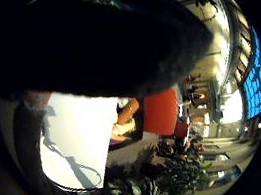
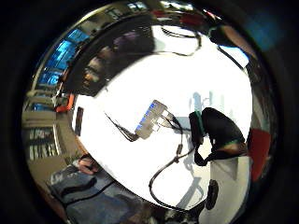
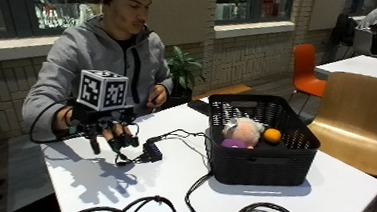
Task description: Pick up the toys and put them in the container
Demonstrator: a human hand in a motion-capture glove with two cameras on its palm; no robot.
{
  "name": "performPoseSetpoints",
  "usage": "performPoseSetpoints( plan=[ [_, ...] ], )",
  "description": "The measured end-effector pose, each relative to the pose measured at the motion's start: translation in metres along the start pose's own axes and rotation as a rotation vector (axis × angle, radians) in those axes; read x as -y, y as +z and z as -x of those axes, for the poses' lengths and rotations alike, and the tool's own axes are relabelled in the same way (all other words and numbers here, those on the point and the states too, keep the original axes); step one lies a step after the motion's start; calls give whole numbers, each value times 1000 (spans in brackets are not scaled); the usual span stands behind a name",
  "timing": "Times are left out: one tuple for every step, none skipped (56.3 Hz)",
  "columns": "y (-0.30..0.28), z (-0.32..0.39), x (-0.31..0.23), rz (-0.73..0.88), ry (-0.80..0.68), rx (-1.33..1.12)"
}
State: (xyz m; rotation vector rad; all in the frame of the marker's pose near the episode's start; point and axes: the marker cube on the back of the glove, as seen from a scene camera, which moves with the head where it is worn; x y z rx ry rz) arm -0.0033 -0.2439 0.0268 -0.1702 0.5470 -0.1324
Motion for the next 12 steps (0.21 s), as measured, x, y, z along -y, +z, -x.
performPoseSetpoints(
  plan=[
    [4, -3, -4, 7, 13, -5],
    [9, -5, -7, 13, 24, -10],
    [13, -7, -11, 19, 35, -13],
    [17, -8, -16, 24, 46, -13],
    [21, -10, -20, 30, 55, -10],
    [25, -11, -23, 35, 62, -3],
    [28, -12, -26, 39, 66, 5],
    [30, -13, -29, 42, 69, 15],
    [31, -14, -31, 43, 71, 25],
    [32, -15, -33, 43, 73, 33],
    [32, -16, -34, 41, 75, 40],
    [33, -16, -35, 40, 76, 43]
  ],
)
